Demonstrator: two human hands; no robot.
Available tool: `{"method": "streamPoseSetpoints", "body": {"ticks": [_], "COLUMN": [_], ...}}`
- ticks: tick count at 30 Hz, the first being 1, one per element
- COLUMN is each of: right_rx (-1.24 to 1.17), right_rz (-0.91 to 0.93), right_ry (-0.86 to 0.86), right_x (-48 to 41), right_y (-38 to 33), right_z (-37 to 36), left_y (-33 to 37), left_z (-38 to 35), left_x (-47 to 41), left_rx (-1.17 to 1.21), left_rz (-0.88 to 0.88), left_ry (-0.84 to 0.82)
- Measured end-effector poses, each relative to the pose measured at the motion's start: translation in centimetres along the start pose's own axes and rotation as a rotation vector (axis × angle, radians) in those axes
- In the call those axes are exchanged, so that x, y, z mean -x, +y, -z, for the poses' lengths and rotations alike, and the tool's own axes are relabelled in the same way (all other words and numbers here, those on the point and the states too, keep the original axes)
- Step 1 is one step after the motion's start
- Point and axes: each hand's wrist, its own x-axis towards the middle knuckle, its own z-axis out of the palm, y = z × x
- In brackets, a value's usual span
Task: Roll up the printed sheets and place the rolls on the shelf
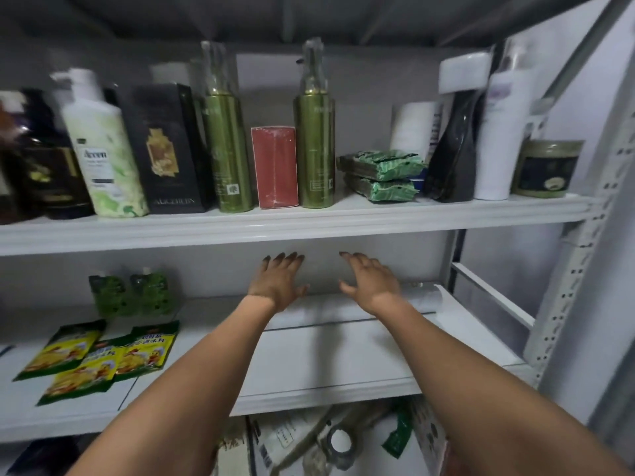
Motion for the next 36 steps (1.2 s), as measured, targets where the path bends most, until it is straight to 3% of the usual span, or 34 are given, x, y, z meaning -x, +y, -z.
{"method": "streamPoseSetpoints", "body": {"ticks": [5,12,19,36], "right_rx": [0.028,0.038,0.052,0.163], "right_rz": [0.000,0.014,0.041,0.016], "right_ry": [0.047,0.153,0.269,0.290], "right_x": [0.5,3.0,4.7,7.1], "right_y": [-1.1,-2.0,-2.4,-3.0], "right_z": [4.5,9.5,13.5,14.3], "left_y": [0.6,2.6,4.9,6.2], "left_z": [4.1,7.7,11.0,14.7], "left_x": [0.6,3.2,5.9,6.0], "left_rx": [-0.024,0.023,-0.058,-0.050], "left_rz": [0.049,0.009,0.000,-0.093], "left_ry": [0.053,-0.013,0.115,0.224]}}
